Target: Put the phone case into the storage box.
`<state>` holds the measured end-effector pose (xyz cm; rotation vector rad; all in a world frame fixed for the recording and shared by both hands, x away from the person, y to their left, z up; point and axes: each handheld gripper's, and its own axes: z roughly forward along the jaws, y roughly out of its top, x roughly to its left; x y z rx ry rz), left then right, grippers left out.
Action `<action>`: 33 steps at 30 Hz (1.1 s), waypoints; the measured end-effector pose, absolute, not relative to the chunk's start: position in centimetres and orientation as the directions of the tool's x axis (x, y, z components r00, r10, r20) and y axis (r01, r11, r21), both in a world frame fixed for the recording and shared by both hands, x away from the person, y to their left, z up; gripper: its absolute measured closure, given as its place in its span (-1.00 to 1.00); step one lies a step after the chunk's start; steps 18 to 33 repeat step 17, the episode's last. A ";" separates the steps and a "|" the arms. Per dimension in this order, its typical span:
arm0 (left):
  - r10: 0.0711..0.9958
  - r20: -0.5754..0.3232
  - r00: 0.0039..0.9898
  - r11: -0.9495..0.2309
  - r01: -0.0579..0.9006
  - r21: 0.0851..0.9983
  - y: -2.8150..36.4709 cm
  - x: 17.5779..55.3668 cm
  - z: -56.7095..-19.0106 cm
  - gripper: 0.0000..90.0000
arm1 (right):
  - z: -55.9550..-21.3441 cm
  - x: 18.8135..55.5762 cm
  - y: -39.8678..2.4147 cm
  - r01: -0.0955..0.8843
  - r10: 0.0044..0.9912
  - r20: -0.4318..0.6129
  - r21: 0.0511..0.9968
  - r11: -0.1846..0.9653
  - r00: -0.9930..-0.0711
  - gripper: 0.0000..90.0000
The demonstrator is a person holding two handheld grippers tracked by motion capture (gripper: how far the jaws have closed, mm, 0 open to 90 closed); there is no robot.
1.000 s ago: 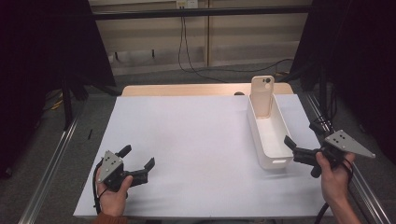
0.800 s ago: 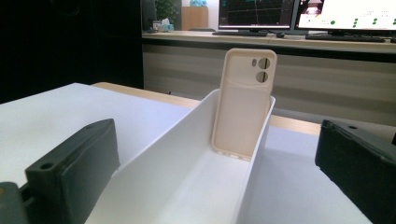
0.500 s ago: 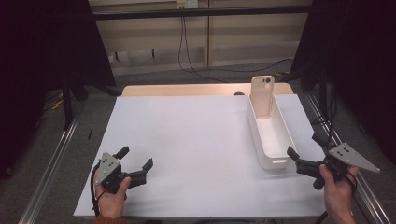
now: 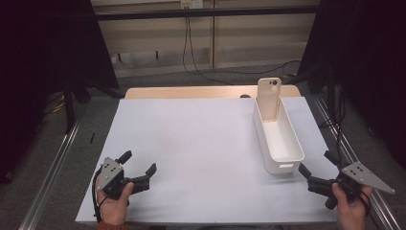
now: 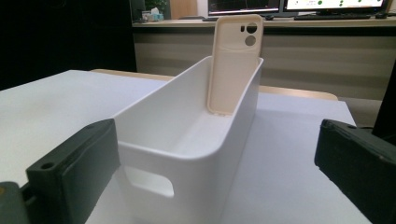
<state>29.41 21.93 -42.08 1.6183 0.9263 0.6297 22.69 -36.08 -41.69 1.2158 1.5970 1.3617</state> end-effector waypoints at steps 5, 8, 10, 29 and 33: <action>0.833 -0.069 0.549 -0.077 0.238 0.968 22.0 29.3 -42.0 -0.93 | -42.3 21.7 -36.5 0.216 0.957 0.065 0.976 -0.003 -0.281 -1.00; 0.832 -0.070 0.550 -0.080 0.244 0.966 22.0 29.2 -42.1 -0.94 | -42.7 21.0 -36.6 0.224 0.959 0.065 0.975 -0.001 -0.277 -1.00; 0.833 -0.074 0.549 -0.077 0.248 0.966 22.1 29.2 -42.1 -0.94 | -42.9 20.8 -36.6 0.222 0.958 0.063 0.975 0.001 -0.279 -1.00; 0.835 -0.079 0.544 -0.075 0.255 0.964 22.0 29.3 -42.2 -0.94 | -43.2 21.0 -36.6 0.231 0.953 0.067 0.973 0.003 -0.295 -1.00; 0.835 -0.079 0.544 -0.075 0.255 0.964 22.0 29.3 -42.2 -0.94 | -43.2 21.0 -36.6 0.231 0.953 0.067 0.973 0.003 -0.295 -1.00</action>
